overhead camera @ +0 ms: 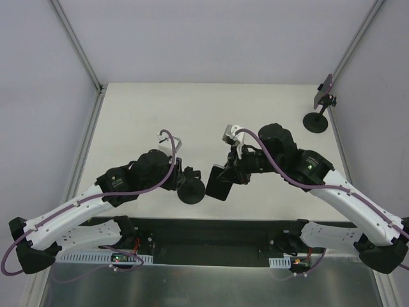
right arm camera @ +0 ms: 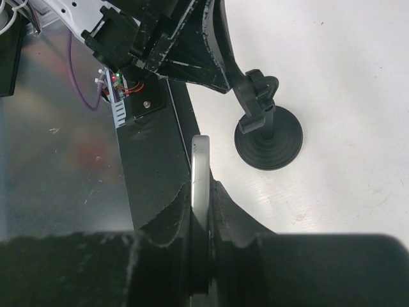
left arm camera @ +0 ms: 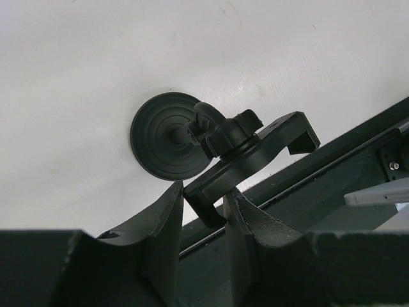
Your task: Place the phone on the phone stand
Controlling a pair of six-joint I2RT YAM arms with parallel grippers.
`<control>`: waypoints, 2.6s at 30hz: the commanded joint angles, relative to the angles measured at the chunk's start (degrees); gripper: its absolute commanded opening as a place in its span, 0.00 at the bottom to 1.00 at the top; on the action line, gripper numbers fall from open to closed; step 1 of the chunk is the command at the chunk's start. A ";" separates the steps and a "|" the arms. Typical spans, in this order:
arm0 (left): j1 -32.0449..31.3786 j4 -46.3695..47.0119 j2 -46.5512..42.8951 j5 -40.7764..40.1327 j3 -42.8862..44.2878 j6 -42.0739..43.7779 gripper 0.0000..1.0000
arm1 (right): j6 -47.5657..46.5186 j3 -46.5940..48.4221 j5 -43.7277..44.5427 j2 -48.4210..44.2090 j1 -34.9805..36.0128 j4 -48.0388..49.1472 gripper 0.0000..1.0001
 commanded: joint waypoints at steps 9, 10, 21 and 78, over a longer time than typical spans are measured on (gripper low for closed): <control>-0.67 -1.25 -0.93 -8.42 3.12 4.82 0.04 | -1.43 7.41 -2.22 6.63 3.11 5.18 0.01; -0.67 -1.24 -1.11 -8.24 3.03 5.53 0.00 | -1.78 8.72 -2.22 7.16 3.46 5.27 0.00; -0.67 1.92 -2.25 4.84 1.98 19.76 0.00 | -23.12 12.77 -18.73 15.34 4.87 8.00 0.01; 3.19 5.79 3.28 58.47 12.97 11.25 0.57 | 9.73 14.53 -12.25 7.95 7.07 8.87 0.00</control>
